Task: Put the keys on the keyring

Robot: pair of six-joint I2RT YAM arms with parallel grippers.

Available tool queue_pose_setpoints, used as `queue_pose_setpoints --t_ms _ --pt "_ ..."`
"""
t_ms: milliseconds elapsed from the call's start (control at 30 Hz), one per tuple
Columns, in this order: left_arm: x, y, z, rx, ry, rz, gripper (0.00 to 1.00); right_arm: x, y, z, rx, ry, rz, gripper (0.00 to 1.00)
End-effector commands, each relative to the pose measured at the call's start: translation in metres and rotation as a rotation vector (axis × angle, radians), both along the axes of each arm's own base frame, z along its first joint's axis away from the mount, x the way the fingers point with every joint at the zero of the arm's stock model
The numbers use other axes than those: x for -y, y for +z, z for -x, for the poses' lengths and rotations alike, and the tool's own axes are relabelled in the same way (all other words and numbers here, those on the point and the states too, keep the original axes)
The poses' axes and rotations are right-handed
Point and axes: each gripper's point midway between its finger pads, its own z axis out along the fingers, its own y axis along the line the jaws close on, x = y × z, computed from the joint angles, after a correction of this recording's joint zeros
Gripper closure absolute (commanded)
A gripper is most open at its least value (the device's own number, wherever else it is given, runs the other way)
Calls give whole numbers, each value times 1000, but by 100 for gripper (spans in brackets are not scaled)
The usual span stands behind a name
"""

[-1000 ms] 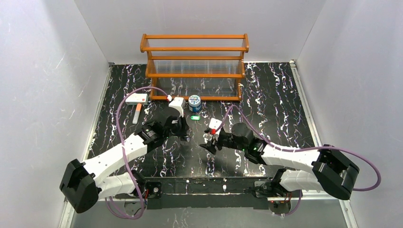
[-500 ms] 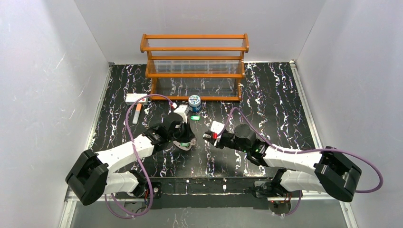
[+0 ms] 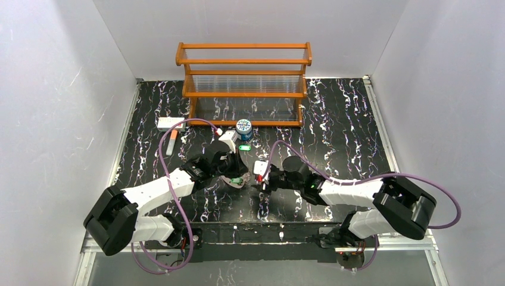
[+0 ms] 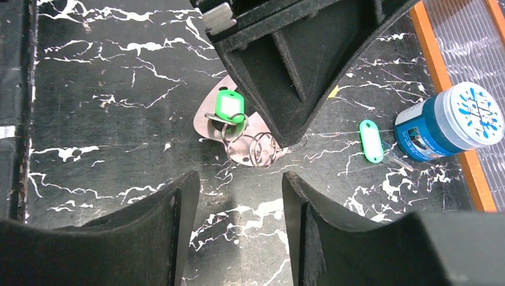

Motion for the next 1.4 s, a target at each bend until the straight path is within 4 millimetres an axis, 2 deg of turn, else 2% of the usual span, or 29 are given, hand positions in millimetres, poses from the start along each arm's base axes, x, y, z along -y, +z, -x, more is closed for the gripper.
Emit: queue_pose_setpoints --t_ms 0,300,433,567,767,867,967,1100,1233,1367 --pt "2 1 2 -11 -4 24 100 -20 33 -15 94 -5 -85 40" --pt "2 0 3 -17 -10 23 100 -24 38 -22 97 -48 -118 53" --pt "2 0 4 -18 -8 25 100 -27 33 -23 92 -43 -106 59" --pt "3 1 3 -17 -7 28 100 -29 31 -21 88 -21 -95 61" --pt "4 3 3 -19 -3 33 100 -29 21 -20 74 -17 -65 57" --pt "4 3 3 -21 -3 34 100 -29 16 -25 69 -44 -45 66" --pt "3 3 3 -23 0 34 100 -28 10 -31 64 -73 -16 81" --pt "2 4 3 -20 3 34 100 -26 3 -33 60 -85 14 84" --pt "2 4 3 -21 6 35 100 -25 4 -34 69 -92 8 99" --pt "-2 4 4 -16 9 16 100 -21 9 -27 89 -63 -12 99"
